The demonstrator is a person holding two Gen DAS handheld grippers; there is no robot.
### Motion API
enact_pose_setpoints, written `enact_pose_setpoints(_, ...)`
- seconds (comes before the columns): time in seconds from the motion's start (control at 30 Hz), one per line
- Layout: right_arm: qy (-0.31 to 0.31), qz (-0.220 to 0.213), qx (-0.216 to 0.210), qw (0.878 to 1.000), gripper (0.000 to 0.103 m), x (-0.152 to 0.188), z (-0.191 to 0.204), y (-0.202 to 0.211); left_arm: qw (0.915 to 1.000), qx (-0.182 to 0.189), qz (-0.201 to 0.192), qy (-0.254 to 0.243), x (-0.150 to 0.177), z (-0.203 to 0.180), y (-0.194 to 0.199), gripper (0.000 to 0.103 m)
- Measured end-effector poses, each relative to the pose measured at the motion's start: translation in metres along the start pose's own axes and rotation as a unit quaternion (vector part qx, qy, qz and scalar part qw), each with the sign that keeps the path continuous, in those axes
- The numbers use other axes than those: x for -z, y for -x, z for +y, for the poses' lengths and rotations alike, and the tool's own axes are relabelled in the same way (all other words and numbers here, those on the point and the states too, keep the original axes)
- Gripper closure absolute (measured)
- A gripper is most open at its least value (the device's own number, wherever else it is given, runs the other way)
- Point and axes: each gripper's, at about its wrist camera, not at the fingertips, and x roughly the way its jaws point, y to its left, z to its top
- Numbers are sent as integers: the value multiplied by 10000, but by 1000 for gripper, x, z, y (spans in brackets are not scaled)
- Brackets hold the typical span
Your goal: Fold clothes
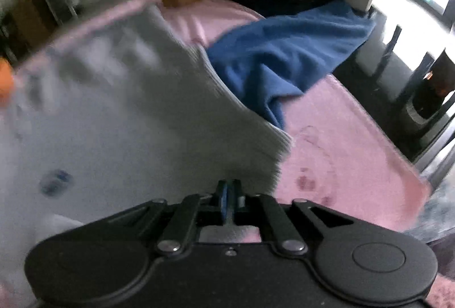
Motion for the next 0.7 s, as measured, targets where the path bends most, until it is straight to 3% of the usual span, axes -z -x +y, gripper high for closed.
enact_pose_setpoints(0.03, -163, -53, -303, 9994, 96, -7, -2, 11, 9997, 118, -218, 31, -11, 0, 13, 75)
enact_pose_setpoints(0.17, -197, -291, -1262, 9914, 86, -49, 15, 52, 9959, 536, -702, 207, -59, -11, 48, 69)
enact_pose_setpoints(0.2, -116, -387, -1455, 9885, 82, -62, 24, 60, 9952, 581, -742, 245, -71, -21, 61, 63)
enact_pose_setpoints(0.33, 185, -671, -2010, 9771, 74, -110, 59, 68, 9942, 632, -833, 260, -113, -38, 54, 63)
enact_pose_setpoints(0.5, 314, -853, -1874, 9781, 65, -162, 84, 11, 9960, 494, -715, 197, -159, -52, -2, 71)
enact_pose_setpoints(0.7, -261, -756, -1545, 9847, 60, -209, 71, -113, 9983, 424, -387, 24, -177, -66, -93, 84)
